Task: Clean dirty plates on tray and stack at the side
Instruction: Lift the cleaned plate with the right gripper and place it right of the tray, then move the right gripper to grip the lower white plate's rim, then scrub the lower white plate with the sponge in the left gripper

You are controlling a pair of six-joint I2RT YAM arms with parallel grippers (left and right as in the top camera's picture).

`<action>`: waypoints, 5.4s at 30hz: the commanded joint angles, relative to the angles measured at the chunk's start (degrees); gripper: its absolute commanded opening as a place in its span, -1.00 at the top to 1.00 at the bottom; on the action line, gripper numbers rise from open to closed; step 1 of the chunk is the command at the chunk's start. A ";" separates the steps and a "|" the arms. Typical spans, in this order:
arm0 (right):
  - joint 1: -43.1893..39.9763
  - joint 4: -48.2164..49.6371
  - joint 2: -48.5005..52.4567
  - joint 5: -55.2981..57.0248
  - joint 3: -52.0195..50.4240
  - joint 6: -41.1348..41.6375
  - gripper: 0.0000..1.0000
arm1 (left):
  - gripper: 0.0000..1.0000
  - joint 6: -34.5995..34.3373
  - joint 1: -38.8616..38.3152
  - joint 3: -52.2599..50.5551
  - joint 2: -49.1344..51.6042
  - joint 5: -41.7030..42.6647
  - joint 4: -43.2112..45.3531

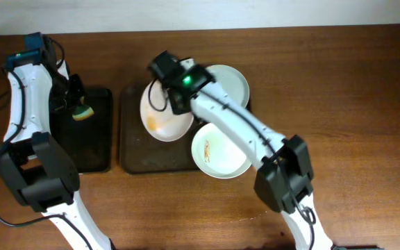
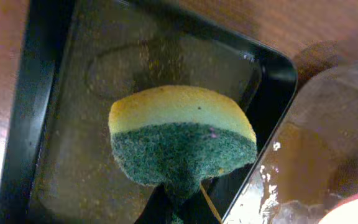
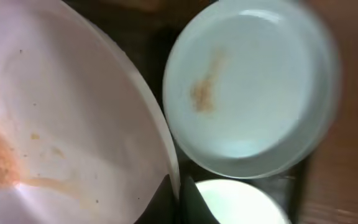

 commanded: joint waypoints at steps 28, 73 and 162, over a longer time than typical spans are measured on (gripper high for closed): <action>-10.21 -9.84 -17.88 -11.98 0.92 -0.15 0.92 | 0.99 1.18 0.28 -0.07 -0.28 0.90 2.21; -25.77 14.69 -22.84 -33.07 -56.26 5.77 0.27 | 0.99 1.18 0.28 -0.07 -0.28 0.70 2.01; -7.96 42.36 -9.81 -32.02 -46.10 25.18 0.92 | 0.99 -6.97 -23.06 -26.34 0.02 -15.13 25.09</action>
